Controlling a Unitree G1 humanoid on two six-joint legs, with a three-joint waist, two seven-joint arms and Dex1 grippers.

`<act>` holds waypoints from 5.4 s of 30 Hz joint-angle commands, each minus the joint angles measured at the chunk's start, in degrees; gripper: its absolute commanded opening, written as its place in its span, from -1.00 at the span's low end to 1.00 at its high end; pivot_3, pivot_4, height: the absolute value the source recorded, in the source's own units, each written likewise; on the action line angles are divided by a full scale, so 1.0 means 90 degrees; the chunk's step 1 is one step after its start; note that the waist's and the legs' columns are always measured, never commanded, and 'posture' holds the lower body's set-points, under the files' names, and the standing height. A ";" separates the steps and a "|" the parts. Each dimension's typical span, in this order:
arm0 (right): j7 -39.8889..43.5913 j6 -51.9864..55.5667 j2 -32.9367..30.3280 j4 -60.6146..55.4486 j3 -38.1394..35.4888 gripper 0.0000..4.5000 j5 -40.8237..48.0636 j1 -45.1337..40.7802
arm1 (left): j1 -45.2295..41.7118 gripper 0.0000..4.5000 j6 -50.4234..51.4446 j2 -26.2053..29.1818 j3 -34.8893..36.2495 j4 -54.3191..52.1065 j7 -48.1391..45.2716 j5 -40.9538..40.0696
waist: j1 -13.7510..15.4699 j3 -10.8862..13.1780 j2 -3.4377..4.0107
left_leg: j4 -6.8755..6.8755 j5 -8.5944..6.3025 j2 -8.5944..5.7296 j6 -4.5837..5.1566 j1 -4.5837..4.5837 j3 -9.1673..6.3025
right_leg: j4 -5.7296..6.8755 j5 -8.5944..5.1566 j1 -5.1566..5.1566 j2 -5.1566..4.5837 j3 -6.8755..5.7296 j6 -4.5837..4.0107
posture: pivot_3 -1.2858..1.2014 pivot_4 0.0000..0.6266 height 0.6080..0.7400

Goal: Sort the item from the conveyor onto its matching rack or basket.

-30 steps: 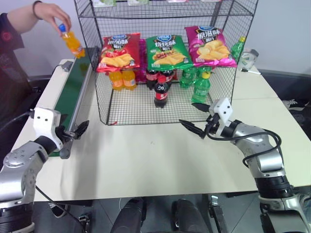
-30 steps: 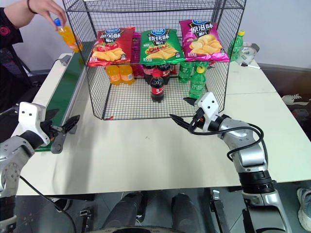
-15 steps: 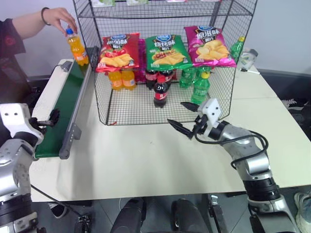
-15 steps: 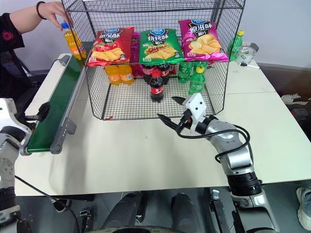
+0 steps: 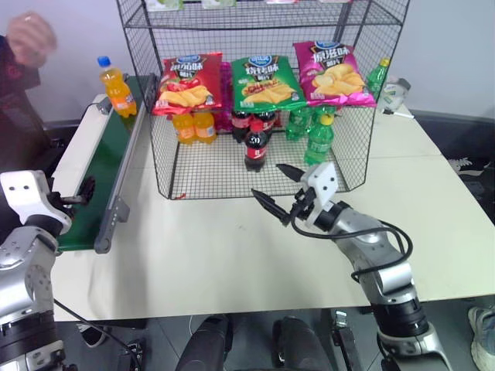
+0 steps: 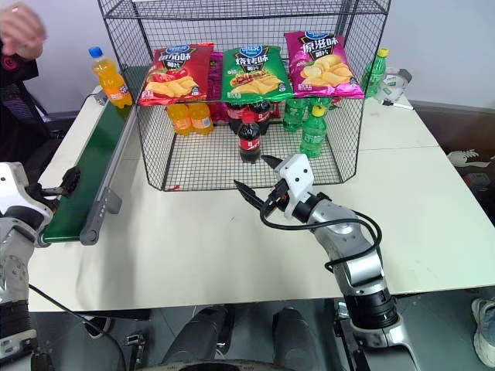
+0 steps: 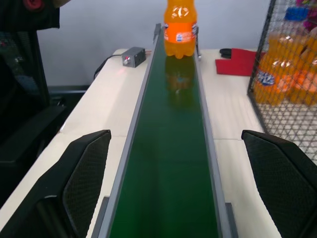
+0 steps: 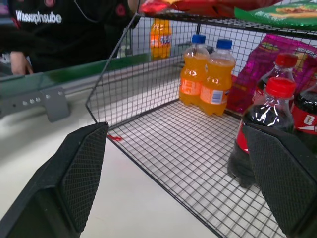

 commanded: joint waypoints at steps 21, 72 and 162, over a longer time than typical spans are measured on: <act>-0.0382 0.0697 0.0389 -0.1253 0.0192 1.00 0.0663 0.0409 | -0.0080 0.96 -0.0629 0.0030 0.0101 0.0224 0.0055 0.0055 | -0.0001 0.0000 0.0000 | 0.0000 0.0000 0.0000 0.0000 0.0000 0.0000 | 0.0000 0.0000 0.0000 0.0000 0.0000 -0.0001 | 0.03 -0.52 1.00; -0.0172 0.0621 0.0467 -0.0901 0.0255 1.00 0.0787 0.0164 | 0.0044 0.96 -0.0337 0.0081 -0.0007 -0.0140 -0.0119 -0.0291 | -0.0004 0.0000 -0.0001 | 0.0000 0.0000 0.0001 0.0000 0.0000 0.0000 | 0.0000 0.0000 -0.0001 0.0000 0.0000 0.0000 | 0.03 -0.52 1.00; -0.0230 -0.0010 -0.0292 -0.0584 -0.0652 1.00 0.0413 -0.0049 | -0.2973 0.96 -0.3237 -0.2211 -0.2660 0.3279 0.0604 0.1673 | -0.0008 0.0003 -0.0008 | 0.0025 0.0004 -0.0009 0.0000 -0.0004 0.0001 | 0.0021 0.0002 0.0032 0.0012 -0.0014 0.0008 | 0.03 -0.52 1.00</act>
